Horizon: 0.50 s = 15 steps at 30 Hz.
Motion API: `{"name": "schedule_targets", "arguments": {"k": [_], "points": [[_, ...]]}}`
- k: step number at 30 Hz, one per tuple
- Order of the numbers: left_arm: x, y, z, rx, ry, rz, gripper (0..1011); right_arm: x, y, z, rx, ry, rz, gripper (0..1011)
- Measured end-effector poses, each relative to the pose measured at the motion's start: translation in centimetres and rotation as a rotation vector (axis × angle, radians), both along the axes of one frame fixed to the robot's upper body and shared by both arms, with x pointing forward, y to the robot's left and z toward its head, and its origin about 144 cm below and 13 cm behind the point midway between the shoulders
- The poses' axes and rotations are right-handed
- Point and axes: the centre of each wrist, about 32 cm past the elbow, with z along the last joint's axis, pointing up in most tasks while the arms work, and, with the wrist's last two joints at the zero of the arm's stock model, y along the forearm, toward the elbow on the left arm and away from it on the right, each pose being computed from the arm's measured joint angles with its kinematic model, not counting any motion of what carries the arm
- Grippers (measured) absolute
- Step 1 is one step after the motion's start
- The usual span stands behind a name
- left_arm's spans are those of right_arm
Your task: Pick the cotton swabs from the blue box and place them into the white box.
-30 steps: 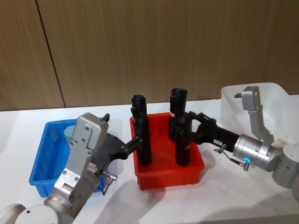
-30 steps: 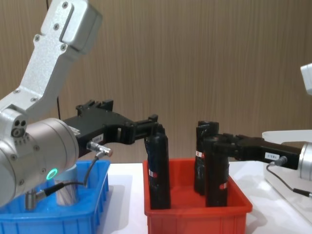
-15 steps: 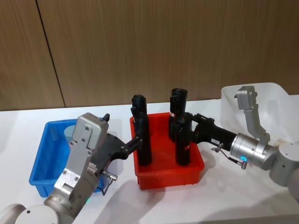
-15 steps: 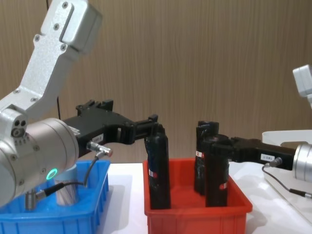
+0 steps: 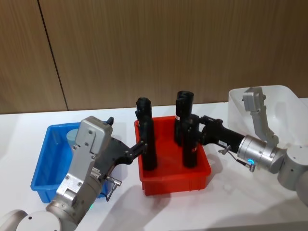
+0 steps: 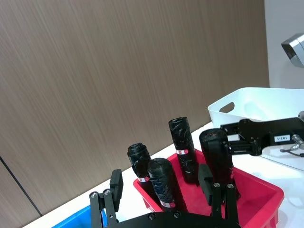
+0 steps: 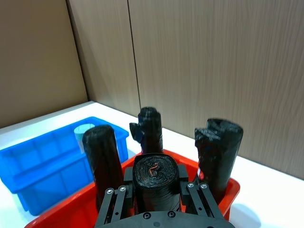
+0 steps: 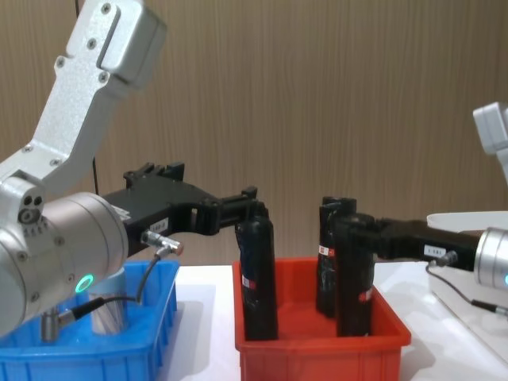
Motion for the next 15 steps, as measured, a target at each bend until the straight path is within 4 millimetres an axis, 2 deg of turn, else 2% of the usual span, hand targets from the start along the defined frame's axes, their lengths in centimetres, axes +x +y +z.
{"name": "schedule_targets", "arguments": {"k": [7,15], "points": [[0.0,0.0,0.0,0.000,0.000,0.000,1004,0.0,0.0,1.1,0.005,-0.043,-0.017,516],[0.0,0.0,0.0,0.000,0.000,0.000,1004,-1.6,-0.1,3.6,0.015,-0.094,-0.056,516]]}}
